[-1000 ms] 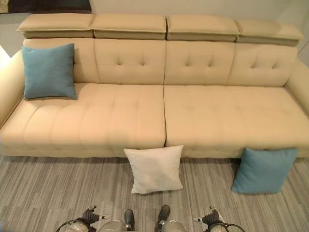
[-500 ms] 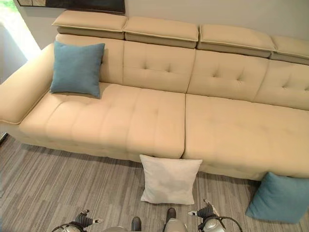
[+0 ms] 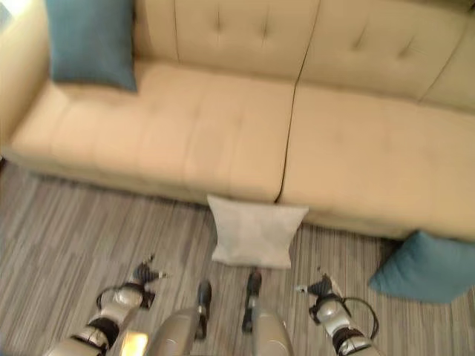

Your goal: Pick up all the scattered cushions and arrange them neatly on the sofa.

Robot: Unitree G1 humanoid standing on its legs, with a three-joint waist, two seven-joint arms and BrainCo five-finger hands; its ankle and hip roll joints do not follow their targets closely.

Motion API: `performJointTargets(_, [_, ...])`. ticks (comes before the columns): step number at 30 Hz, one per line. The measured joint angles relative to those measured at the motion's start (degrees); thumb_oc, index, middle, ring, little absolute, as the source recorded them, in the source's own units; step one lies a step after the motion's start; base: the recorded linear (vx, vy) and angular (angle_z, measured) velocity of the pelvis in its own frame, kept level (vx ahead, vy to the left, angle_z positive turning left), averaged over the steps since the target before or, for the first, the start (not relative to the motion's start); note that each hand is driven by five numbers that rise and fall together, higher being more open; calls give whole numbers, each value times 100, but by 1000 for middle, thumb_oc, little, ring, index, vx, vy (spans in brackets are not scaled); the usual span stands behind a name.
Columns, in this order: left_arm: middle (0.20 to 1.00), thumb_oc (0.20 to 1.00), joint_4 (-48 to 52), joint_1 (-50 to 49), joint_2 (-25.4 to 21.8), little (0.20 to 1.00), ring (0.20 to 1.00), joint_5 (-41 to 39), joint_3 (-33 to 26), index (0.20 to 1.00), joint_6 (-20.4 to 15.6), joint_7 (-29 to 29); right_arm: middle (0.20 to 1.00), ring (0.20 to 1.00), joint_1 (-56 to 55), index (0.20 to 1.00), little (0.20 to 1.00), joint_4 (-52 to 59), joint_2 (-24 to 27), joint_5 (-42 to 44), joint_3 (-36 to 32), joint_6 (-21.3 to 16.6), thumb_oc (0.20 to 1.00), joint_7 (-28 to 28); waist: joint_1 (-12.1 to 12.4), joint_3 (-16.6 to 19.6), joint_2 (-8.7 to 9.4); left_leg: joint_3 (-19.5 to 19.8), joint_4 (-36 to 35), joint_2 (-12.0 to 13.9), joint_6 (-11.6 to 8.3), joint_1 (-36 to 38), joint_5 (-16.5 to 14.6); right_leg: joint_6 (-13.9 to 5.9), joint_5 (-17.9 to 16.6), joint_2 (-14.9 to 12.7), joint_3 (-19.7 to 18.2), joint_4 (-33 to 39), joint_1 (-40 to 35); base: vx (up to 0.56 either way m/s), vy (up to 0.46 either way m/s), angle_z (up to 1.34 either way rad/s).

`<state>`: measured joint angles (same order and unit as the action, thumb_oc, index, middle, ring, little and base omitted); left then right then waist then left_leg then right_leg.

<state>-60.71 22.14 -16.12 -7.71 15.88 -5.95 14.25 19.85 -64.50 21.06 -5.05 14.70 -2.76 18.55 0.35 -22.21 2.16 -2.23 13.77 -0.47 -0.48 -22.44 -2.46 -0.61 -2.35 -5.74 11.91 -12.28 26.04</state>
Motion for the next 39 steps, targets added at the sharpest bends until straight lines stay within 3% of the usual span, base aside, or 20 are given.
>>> performJointTargets(4, [1000,1000,102,813,-153,1000,1000,-724,29,1000,-177,268,1000,1000,939,1000,1000,310,241,342,-3,-12,1000,316,-71,-480,24,-38,418,64,-32,-1133,6,0,115,-82,6,-568,1192,-88,-42,-4])
performJointTargets(9, [1000,1000,133,1993,-312,1000,1000,-1362,152,1000,-346,642,1000,1000,2382,1000,1000,498,406,765,57,-31,1000,720,-172,-755,13,-38,736,95,-60,-2435,144,12,-132,-75,9,-699,2472,-90,-3,-7])
performJointTargets(13, [1000,1000,264,2953,-385,1000,1000,-1526,273,1000,-446,729,1000,1000,3241,1000,1000,618,729,1015,159,-111,1000,980,-286,-845,-14,-58,766,98,-65,-3033,268,180,-286,-78,6,-709,3063,-8,2,0])
performJointTargets(18, [1000,1000,270,4347,-824,1000,1000,-1646,668,1000,-600,922,1000,1000,4287,1000,1000,583,1247,1285,255,-281,1000,1336,-275,-816,-51,-56,930,45,-89,-4183,348,379,-376,-130,-16,-894,4216,-28,5,4])
performJointTargets(21, [1000,1000,257,4582,-946,1000,1000,-1647,666,1000,-575,1004,1000,1000,4538,1000,1000,578,1292,1395,293,-279,1000,1357,-249,-828,-61,-58,1228,33,-81,-4586,254,564,-286,-185,-31,-1201,4640,6,-4,2])
performJointTargets(23, [1000,1000,263,4553,-964,1000,1000,-1649,677,1000,-575,1095,1000,1000,4564,1000,1000,611,1329,1399,351,-318,1000,1485,-251,-819,-64,-57,1409,-12,-61,-4698,150,538,-119,-257,-89,-1521,4814,19,-10,8])
performJointTargets(31, [1000,1000,266,4992,-1048,1000,1000,-1654,1107,1000,-547,1132,1000,1000,4906,1000,1000,494,1435,1515,782,-328,1000,1639,-265,-559,-80,-164,2213,4,38,-5931,-45,427,-110,-280,-311,-2075,5985,18,-29,-4])
performJointTargets(39, [1000,1000,309,5934,-486,1000,1000,-1647,1376,1000,-418,1367,1000,1000,5707,1000,1000,523,1207,1731,1508,-274,1000,1723,-324,-554,-82,-211,2611,63,76,-6442,-93,331,-218,-237,-372,-2188,6411,5,-22,-6])
